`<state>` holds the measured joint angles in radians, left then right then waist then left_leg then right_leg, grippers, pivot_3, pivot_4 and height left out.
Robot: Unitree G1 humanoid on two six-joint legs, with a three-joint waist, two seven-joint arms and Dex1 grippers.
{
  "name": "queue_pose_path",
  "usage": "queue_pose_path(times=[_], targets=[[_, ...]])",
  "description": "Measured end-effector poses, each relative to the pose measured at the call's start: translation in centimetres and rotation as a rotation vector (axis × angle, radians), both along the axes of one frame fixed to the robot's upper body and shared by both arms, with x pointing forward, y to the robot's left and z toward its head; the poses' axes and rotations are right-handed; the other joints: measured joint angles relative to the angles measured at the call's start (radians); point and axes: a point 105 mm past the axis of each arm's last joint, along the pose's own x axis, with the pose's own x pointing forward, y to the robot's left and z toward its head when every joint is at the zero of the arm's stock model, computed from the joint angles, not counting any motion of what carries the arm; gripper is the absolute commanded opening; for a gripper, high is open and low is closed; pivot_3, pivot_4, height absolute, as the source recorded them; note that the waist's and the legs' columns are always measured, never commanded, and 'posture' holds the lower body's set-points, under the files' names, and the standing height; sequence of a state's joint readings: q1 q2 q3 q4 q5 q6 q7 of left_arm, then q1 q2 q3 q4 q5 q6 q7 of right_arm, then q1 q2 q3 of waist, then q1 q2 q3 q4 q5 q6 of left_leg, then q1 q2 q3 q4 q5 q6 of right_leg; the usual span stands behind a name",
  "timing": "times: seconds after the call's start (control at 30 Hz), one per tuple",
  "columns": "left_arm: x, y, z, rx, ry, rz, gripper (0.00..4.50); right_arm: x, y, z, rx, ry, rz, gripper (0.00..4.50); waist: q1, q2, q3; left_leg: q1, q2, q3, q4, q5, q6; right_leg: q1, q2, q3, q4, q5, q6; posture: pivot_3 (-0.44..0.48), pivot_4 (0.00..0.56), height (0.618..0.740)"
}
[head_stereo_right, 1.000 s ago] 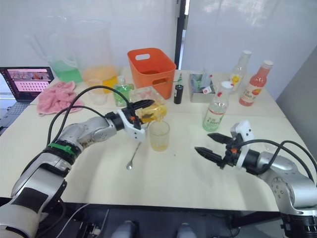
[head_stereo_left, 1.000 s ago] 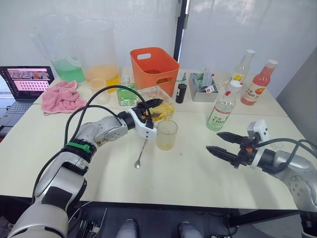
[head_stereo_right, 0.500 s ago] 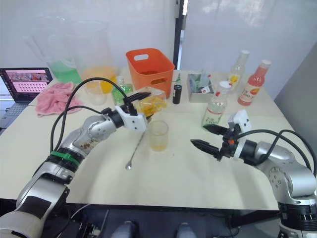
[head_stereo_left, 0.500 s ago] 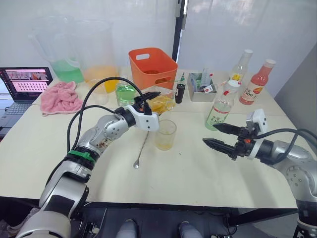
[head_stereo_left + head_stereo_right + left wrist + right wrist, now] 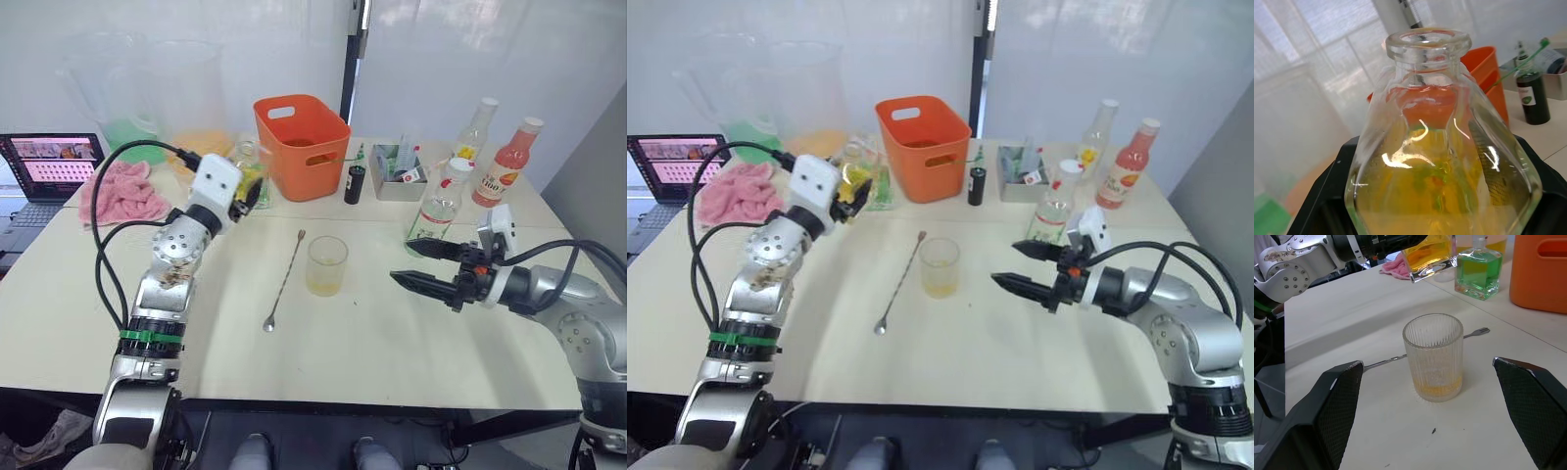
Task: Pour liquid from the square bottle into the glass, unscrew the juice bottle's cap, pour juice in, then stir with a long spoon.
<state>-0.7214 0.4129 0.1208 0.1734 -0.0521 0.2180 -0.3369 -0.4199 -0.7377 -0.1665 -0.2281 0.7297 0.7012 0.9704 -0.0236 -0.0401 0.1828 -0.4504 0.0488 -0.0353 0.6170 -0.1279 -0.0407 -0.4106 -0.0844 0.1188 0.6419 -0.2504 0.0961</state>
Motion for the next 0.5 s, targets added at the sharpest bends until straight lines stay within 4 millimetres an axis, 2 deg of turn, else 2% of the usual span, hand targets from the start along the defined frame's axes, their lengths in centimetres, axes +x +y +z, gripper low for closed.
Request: queue_pose_path(times=[0.17,0.5], targets=[[0.1,3.1,-1.2,-0.170,0.090,0.060,2.81,0.0,0.3,0.1,0.001,0.000,0.020,4.48,0.001,0.000,0.000,0.000,0.000,0.000,0.000,0.000,0.000,0.000,0.000,0.000,0.000,0.000,0.000,0.000,0.150,0.725],[0.9,5.4,-4.2,-0.328,0.194,0.097,2.81,0.0,1.1,0.0,0.008,0.012,0.046,4.48,0.007,0.000,0.000,-0.001,0.000,-0.001,0.000,0.000,-0.001,0.000,0.000,-0.001,-0.001,0.000,0.000,0.000,0.150,0.725]])
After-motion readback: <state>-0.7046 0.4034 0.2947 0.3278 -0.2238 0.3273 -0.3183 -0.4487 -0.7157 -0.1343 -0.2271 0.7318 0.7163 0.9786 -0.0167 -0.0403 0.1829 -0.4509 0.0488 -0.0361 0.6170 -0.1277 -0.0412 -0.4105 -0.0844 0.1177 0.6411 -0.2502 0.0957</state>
